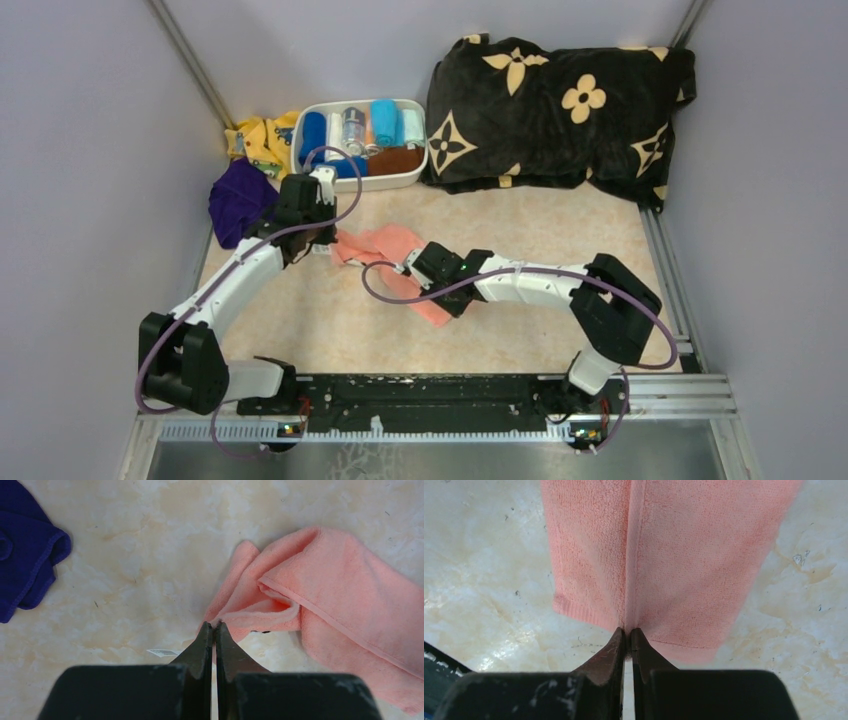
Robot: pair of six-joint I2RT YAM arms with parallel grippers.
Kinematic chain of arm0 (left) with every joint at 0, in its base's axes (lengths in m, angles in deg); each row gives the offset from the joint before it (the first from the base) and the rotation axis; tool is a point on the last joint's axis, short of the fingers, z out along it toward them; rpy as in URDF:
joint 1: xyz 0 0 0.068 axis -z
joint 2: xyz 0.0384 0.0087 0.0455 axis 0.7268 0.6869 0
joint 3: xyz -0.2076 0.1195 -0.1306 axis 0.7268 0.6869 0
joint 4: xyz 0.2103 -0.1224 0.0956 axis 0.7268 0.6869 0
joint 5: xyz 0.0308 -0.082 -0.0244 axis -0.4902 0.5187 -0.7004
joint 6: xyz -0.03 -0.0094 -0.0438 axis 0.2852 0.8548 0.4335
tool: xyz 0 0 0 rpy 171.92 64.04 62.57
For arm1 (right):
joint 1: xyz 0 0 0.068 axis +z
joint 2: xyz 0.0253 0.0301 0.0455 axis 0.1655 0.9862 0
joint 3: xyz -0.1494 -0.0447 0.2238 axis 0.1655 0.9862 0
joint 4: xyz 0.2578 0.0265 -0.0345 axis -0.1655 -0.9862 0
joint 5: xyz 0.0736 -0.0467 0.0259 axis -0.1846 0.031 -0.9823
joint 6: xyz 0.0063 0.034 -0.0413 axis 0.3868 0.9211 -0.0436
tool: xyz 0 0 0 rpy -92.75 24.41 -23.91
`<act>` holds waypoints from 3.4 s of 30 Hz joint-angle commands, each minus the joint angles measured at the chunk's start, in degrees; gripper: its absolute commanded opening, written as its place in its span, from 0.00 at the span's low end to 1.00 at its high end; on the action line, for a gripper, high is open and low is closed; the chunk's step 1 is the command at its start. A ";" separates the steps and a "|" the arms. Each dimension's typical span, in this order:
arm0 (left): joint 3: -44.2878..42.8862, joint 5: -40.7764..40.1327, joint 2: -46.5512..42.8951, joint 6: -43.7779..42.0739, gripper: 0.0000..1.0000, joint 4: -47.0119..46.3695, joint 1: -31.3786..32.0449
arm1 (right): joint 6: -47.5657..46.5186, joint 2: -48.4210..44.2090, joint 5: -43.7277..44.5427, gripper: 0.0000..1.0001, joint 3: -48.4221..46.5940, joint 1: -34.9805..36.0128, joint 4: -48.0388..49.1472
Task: Roll the towels
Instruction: Flatten out the towel at the center of the board.
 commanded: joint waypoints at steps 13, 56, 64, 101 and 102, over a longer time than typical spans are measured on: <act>0.98 2.17 -0.07 -1.37 0.00 -1.79 -2.00 | -1.47 -2.29 -7.02 0.16 0.54 -5.89 0.46; -16.83 -2.85 -11.03 -7.77 0.00 -2.34 -8.65 | -3.48 -30.65 16.71 0.00 -15.70 -26.65 -5.59; -15.34 -2.58 -24.17 -7.94 0.00 6.65 -8.65 | -6.15 -45.52 -4.27 0.00 -12.83 -26.64 -11.44; -17.57 8.91 25.06 -10.02 0.00 -12.77 -9.72 | -9.23 0.85 6.88 0.00 -12.91 -42.10 18.47; -16.82 9.02 24.72 -10.22 0.00 -12.86 -9.80 | -9.18 -0.61 6.95 0.00 -11.89 -42.04 18.53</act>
